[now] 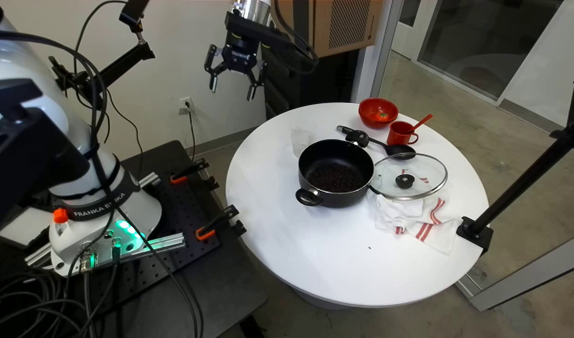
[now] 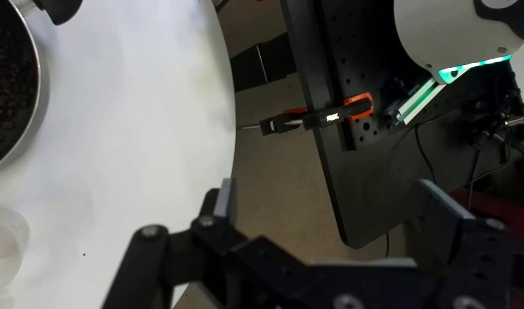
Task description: Move the jar to the right
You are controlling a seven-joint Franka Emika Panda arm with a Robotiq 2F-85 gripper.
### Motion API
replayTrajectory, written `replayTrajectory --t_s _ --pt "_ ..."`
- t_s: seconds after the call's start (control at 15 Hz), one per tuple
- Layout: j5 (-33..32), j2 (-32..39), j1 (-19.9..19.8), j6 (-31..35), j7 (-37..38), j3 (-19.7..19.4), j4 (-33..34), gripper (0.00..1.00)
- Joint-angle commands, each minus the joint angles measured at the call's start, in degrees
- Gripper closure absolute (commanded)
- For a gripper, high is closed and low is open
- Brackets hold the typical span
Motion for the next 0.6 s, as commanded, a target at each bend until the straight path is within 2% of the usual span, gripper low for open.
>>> replayTrajectory --t_s 0.0,0.13,0.53 --pt "-2.9 0.4 0.5 1.4 -0.3 1.3 -0.3 0.0" --pt "-5.7 1.4 0.8 3.0 -1.9 1.9 0.4 0.0" --pt "-23.3 9.5 0.7 11.9 1.9 2.5 6.4 0.0"
